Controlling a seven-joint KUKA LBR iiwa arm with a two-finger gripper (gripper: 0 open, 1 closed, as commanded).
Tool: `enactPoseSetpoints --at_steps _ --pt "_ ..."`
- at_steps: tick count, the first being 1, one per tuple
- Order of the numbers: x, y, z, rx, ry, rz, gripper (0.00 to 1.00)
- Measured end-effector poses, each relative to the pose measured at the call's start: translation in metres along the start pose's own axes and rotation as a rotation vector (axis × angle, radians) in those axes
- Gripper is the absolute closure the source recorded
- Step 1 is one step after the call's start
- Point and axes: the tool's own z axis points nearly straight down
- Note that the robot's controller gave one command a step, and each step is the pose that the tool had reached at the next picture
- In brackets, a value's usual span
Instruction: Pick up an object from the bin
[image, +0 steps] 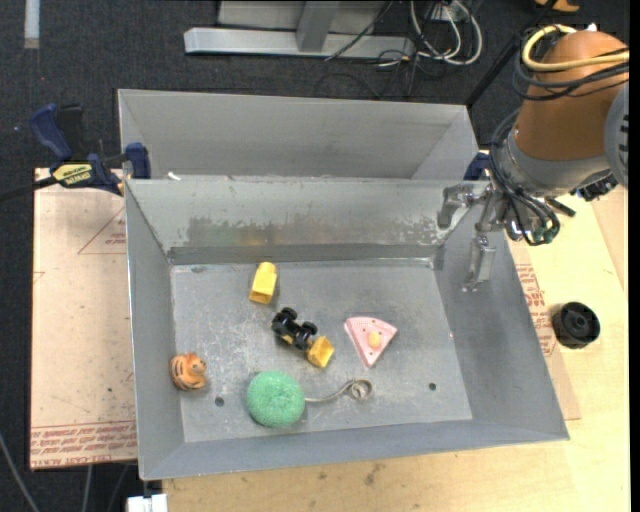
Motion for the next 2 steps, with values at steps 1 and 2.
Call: enactPoseSetpoints --at_steps 1,2 --pt "0.015 0.019 0.039 0.001 -0.005 -0.065 0.00" --pt "0.023 0.051 0.063 -0.001 0.002 0.042 0.00"
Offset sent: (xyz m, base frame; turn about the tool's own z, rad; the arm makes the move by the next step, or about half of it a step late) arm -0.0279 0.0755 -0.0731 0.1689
